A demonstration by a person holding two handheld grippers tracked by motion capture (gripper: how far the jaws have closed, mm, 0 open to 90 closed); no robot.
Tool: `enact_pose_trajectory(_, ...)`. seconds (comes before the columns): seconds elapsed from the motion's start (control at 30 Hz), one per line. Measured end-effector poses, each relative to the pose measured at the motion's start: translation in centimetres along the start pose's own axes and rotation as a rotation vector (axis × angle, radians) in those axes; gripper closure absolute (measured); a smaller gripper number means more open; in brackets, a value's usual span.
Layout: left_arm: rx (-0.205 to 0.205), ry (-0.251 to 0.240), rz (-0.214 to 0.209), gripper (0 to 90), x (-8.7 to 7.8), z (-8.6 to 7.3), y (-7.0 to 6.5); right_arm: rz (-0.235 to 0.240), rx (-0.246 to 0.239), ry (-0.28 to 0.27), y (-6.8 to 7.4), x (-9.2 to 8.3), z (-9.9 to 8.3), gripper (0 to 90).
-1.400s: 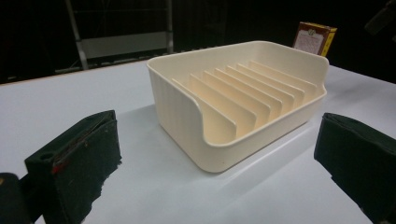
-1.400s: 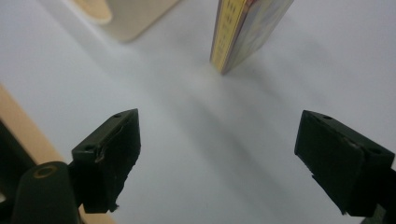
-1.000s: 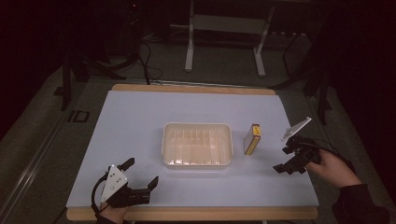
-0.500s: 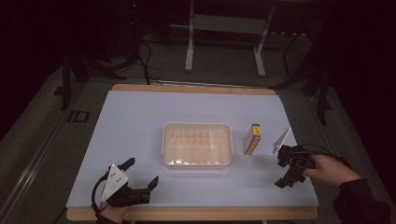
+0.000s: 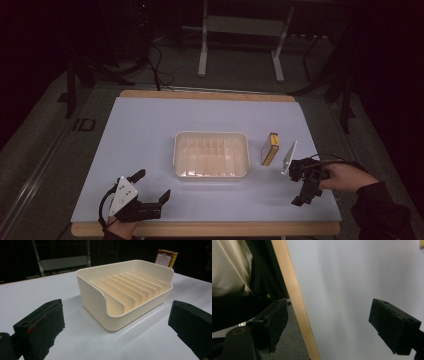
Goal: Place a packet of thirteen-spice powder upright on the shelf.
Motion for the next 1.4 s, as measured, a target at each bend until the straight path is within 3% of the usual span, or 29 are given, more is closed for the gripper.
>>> enact_pose_trajectory(0.17,0.0,-0.006,-0.01,0.4,0.0,0.0,0.0,0.019,-0.032,-0.001,0.1,-0.2,1.0,15.6)
enact_pose_trajectory(0.37,0.003,-0.008,-0.02,0.4,0.0,0.0,-0.1,0.04,-0.027,0.014,0.1,-0.7,1.9,14.9)
enact_pose_trajectory(0.47,0.009,-0.008,-0.028,0.4,0.1,0.0,-0.1,0.046,-0.062,0.02,0.5,-0.9,2.6,13.9)
enact_pose_trajectory(0.53,0.013,-0.008,-0.032,0.4,0.1,0.1,-0.2,0.038,-0.121,0.022,1.1,-1.0,3.2,14.1)
enact_pose_trajectory(0.73,0.017,-0.009,-0.035,0.4,0.1,0.1,-0.2,0.011,-0.171,-0.015,1.2,-1.7,4.0,14.0)
enact_pose_trajectory(0.87,0.012,-0.01,-0.036,0.4,0.1,0.0,-0.2,-0.032,-0.166,0.006,0.9,-1.8,4.5,16.9)
enact_pose_trajectory(1.1,0.009,-0.012,-0.035,0.4,0.0,0.0,-0.1,-0.054,-0.138,0.01,0.4,-2.5,5.0,18.1)
enact_pose_trajectory(1.2,0.008,-0.013,-0.035,0.4,0.0,0.0,-0.1,-0.068,-0.11,-0.028,-0.1,-4.0,5.4,18.8)
enact_pose_trajectory(1.4,0.012,-0.012,-0.035,0.4,-0.1,0.0,-0.1,-0.122,-0.097,-0.028,-0.7,-5.7,5.6,18.8)
Point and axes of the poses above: each handheld gripper's, and its own axes: x roughly forward along the jaws, z roughly out of its top, y roughly to its left, the point moved 2 cm from there along x, roughly forward along the jaws, and after that the axes turned 6 degrees about y, right-handed, at the moved point
